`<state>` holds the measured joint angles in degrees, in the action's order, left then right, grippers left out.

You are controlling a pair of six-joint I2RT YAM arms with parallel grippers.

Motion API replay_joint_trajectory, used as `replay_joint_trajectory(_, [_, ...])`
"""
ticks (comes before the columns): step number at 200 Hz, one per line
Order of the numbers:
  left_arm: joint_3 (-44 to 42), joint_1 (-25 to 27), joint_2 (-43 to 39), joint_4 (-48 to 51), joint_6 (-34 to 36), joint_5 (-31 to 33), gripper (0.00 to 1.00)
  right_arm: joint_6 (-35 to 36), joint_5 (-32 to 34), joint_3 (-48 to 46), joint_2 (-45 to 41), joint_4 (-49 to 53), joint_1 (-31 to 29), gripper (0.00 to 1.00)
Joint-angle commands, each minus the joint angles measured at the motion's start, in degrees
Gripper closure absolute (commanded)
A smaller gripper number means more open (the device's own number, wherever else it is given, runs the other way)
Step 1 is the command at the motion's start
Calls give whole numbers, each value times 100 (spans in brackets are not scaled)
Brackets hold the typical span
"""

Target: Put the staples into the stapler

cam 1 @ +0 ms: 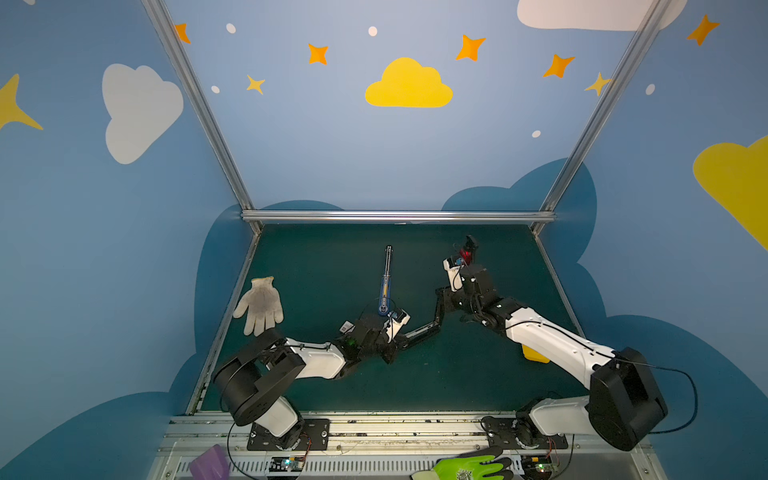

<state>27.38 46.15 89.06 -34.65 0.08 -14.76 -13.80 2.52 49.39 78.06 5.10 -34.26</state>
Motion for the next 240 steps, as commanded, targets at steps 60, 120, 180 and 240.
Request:
replay_joint_trajectory(60, [468, 117, -318, -406, 98, 66, 96, -527, -674, 2, -167, 307, -439, 85])
replay_joint_trajectory(120, [540, 134, -354, -260, 172, 60, 96, -522, -648, 45, -286, 353, -620, 80])
replay_joint_trajectory(180, [566, 131, -387, -200, 221, 98, 96, -531, -589, 98, -397, 384, -785, 77])
replay_joint_trajectory(240, [576, 131, -389, -173, 243, 82, 96, -584, -602, 141, -449, 379, -919, 74])
